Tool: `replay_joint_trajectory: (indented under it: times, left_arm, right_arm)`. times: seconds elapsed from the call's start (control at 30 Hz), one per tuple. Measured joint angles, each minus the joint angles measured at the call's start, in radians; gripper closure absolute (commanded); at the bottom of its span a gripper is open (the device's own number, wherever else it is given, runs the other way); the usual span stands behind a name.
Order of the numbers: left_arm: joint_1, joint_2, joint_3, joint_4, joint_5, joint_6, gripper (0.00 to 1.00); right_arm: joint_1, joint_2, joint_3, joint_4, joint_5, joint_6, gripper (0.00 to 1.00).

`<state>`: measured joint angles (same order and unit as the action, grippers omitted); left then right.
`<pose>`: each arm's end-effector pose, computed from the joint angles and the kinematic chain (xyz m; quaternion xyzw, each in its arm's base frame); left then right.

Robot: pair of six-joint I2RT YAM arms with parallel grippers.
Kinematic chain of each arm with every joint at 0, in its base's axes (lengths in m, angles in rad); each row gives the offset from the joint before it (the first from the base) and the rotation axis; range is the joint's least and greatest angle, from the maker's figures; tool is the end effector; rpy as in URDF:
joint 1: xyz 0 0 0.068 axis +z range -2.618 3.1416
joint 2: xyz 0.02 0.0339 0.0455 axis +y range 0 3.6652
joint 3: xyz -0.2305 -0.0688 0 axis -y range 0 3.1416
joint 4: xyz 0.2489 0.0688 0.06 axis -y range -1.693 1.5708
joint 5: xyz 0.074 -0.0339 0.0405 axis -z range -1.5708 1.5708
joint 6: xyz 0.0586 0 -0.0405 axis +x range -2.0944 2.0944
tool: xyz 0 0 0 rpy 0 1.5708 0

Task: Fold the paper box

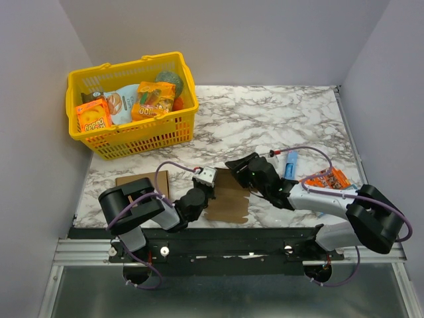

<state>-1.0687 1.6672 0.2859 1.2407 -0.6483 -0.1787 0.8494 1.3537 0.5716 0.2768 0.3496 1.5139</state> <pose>0.1598 -0.2175 0.0929 0.1196 0.7359 -0.1678 0.6450 0.2146 0.2136 0.1433 0.3602 0.7731 0.4059 0.3284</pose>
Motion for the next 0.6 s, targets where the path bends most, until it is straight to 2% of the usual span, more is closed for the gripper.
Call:
replay_joint_trajectory:
  times: [0.07, 0.23, 0.43, 0.47, 0.53, 0.57, 0.6]
  left_arm:
    - [-0.003, 0.000, 0.000, 0.006, -0.002, 0.000, 0.88]
    - [-0.008, 0.000, 0.000, 0.022, -0.006, 0.011, 0.88]
    - [-0.020, 0.014, -0.007, 0.053, -0.021, 0.028, 0.84]
    - [-0.021, 0.018, -0.007, 0.056, -0.022, 0.029, 0.80]
    - [-0.023, 0.023, -0.006, 0.063, -0.024, 0.030, 0.73]
    - [-0.025, 0.024, -0.006, 0.063, -0.024, 0.030, 0.65]
    - [-0.027, 0.027, -0.006, 0.062, -0.023, 0.032, 0.61]
  right_arm:
    - [0.000, 0.002, -0.003, 0.001, -0.003, 0.005, 0.42]
    - [-0.005, 0.018, -0.011, 0.007, -0.005, 0.024, 0.52]
    - [-0.025, 0.037, -0.021, 0.022, -0.013, 0.039, 0.76]
    - [-0.027, 0.037, -0.021, 0.027, -0.015, 0.041, 0.83]
    - [-0.027, 0.038, -0.021, 0.033, -0.018, 0.040, 0.90]
    - [-0.028, 0.038, -0.021, 0.039, -0.020, 0.040, 0.98]
    - [-0.029, 0.039, -0.021, 0.049, -0.024, 0.039, 1.00]
